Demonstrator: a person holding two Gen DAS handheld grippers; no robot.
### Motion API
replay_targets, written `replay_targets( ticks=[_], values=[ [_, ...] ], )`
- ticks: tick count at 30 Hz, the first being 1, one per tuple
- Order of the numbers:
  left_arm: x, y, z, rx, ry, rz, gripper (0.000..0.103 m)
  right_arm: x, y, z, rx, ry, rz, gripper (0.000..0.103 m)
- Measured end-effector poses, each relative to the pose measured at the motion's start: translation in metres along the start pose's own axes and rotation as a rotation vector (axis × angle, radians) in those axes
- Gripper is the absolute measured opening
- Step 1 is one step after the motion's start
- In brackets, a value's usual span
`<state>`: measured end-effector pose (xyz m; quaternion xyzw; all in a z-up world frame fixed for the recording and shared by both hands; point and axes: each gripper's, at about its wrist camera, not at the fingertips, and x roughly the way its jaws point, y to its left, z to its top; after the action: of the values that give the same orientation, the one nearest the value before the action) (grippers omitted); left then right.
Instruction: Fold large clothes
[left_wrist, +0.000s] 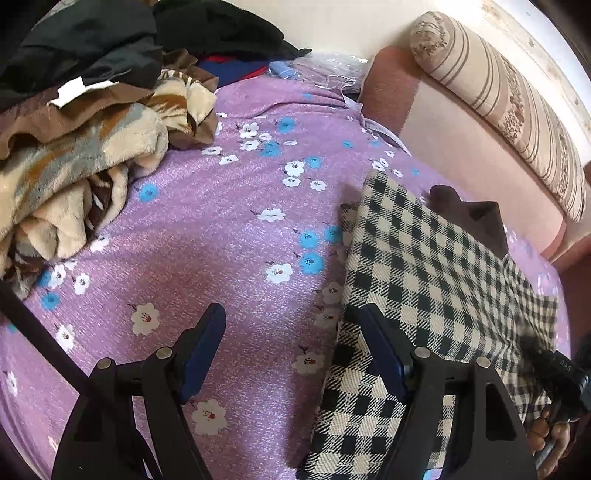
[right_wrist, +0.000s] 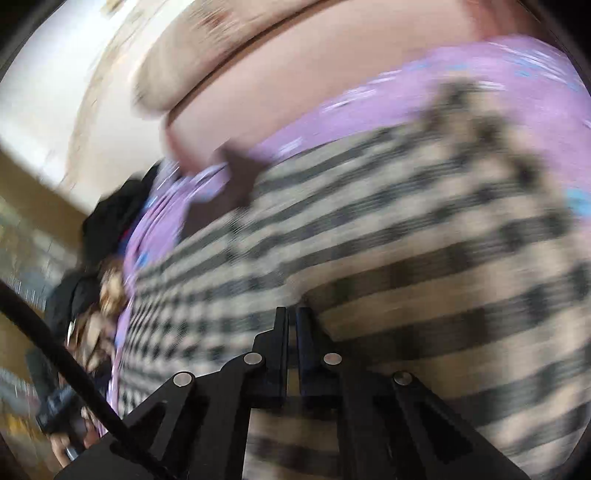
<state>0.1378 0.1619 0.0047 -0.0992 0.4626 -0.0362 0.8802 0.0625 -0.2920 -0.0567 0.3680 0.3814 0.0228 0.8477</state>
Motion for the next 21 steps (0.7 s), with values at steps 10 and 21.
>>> replay_targets(
  ticks=[10,21],
  values=[
    [0.004,-0.003,0.001,0.009,0.007,-0.004,0.074,-0.074,0.023,-0.011,-0.174,-0.095,-0.181,0.054],
    [-0.001,0.001,0.010,0.011,-0.020,0.006,0.074,-0.024,0.162,-0.148,-0.738,0.034,-0.104,0.055]
  ],
)
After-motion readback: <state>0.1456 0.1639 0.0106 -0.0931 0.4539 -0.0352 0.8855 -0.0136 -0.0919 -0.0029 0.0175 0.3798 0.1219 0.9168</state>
